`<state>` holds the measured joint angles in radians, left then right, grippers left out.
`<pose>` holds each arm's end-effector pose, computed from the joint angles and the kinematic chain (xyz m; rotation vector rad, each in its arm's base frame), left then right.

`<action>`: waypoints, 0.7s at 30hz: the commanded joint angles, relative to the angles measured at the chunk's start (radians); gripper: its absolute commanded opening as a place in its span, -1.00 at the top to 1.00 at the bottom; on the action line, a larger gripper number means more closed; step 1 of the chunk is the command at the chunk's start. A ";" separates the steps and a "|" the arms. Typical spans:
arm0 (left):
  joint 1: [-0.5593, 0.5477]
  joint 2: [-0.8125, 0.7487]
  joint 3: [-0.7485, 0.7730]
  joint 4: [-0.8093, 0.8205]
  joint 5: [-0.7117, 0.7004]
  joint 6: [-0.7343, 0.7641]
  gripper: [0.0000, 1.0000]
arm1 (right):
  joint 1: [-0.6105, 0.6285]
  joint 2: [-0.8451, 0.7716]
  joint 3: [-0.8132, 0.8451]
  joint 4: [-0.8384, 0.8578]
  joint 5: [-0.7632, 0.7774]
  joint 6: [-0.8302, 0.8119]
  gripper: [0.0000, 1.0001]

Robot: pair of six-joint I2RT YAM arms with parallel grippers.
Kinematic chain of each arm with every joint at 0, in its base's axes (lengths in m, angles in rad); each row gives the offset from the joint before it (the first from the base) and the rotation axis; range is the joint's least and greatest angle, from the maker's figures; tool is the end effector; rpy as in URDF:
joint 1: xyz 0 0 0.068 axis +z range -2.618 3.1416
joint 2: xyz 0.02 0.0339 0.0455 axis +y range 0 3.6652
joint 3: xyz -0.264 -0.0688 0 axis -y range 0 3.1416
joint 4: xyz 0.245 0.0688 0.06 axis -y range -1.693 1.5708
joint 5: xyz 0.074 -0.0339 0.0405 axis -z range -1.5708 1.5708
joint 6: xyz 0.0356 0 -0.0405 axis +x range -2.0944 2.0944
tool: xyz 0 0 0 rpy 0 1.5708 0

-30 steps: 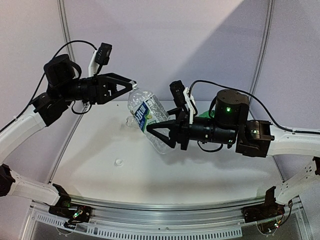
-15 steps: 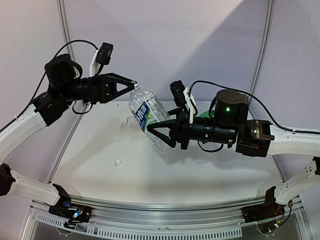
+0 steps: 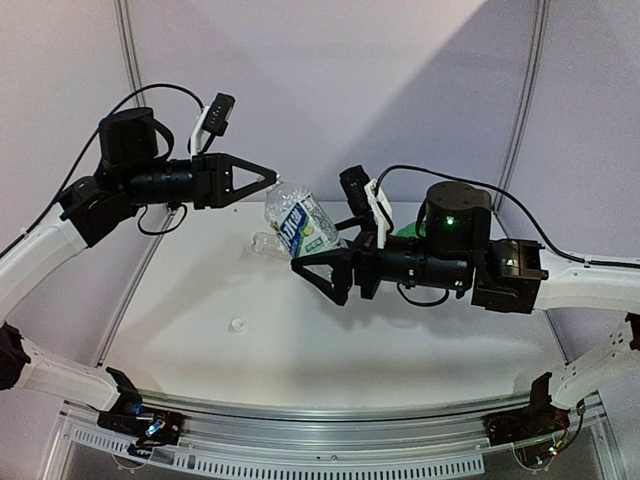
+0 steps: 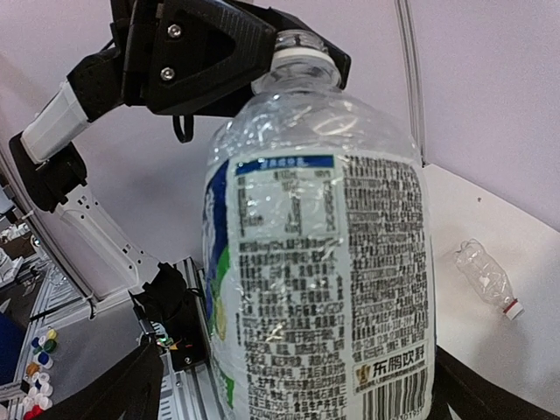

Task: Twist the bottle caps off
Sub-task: Pass from the right arm to the left, then place the bottle without the bottle cap at the corner of the board.

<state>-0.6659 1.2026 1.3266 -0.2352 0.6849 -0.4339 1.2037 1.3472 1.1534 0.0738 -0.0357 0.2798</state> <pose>0.1918 -0.1793 0.4384 0.7665 1.6948 -1.3671 0.1145 0.3012 0.3695 -0.8393 1.6210 1.1173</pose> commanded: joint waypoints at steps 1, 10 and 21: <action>0.005 -0.014 0.018 -0.108 -0.216 0.061 1.00 | 0.005 -0.021 0.015 -0.016 0.082 -0.006 -0.98; 0.006 -0.046 0.044 -0.259 -0.469 0.115 1.00 | 0.004 -0.048 -0.006 -0.062 0.270 -0.031 -0.98; 0.011 -0.132 -0.048 -0.447 -0.925 0.091 1.00 | 0.005 -0.057 -0.020 -0.109 0.335 -0.012 -0.98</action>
<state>-0.6643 1.1103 1.3319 -0.5823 -0.0250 -0.3408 1.2041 1.3006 1.1522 0.0132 0.2424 0.2584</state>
